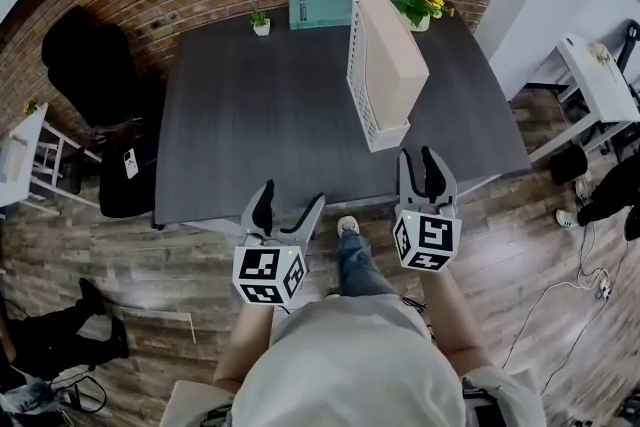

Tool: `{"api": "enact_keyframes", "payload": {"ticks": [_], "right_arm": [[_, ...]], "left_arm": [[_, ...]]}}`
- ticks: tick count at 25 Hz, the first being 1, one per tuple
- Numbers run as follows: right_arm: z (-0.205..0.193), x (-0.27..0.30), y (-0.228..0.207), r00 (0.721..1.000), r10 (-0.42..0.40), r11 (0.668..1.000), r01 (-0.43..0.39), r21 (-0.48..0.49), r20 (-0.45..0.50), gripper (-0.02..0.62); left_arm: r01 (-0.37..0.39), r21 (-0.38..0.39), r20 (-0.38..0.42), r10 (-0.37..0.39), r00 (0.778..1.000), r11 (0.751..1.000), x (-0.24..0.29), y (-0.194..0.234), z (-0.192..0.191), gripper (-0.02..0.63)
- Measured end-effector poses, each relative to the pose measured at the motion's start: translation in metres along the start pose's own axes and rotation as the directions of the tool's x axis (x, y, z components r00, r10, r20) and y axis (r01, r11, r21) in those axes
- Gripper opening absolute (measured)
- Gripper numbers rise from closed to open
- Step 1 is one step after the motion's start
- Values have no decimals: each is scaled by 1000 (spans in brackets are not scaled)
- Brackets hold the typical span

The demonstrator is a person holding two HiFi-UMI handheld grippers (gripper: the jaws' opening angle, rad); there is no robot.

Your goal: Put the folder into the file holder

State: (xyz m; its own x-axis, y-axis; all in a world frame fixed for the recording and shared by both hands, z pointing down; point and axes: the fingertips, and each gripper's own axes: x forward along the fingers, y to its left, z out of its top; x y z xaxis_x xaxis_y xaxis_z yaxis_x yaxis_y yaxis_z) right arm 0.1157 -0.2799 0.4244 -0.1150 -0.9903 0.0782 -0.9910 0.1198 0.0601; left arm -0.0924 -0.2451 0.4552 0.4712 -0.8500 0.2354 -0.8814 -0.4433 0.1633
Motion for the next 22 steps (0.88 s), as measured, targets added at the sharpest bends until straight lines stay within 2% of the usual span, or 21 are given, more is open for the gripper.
{"api": "enact_keyframes", "payload": {"ticks": [2, 3, 5, 7, 11, 22], "right_arm": [[-3, -22, 6, 1000, -2, 1000, 2, -7, -11, 114], [-4, -33, 9, 1000, -2, 1000, 2, -10, -15, 99], [-7, -55, 16, 1000, 4, 1000, -4, -14, -22, 72], [-8, -75, 23, 999, 17, 1000, -18, -11, -27, 60], [-17, -110, 39, 997, 57, 998, -57, 1, -58, 41], [-23, -168, 68, 993, 95, 995, -96, -6, -63, 6]], "left_arm": [[-13, -2, 6, 13, 1000, 1000, -16, -4, -3, 359], [-21, -3, 8, 21, 1000, 1000, -24, -6, -6, 318], [-37, -4, 6, 37, 999, 999, -40, -9, -11, 288], [-51, -1, 2, 51, 999, 999, -54, -12, -16, 255], [-81, -2, 12, 81, 997, 997, -83, -18, -26, 143], [-134, 8, 40, 133, 990, 991, -133, -19, -40, -5]]}}
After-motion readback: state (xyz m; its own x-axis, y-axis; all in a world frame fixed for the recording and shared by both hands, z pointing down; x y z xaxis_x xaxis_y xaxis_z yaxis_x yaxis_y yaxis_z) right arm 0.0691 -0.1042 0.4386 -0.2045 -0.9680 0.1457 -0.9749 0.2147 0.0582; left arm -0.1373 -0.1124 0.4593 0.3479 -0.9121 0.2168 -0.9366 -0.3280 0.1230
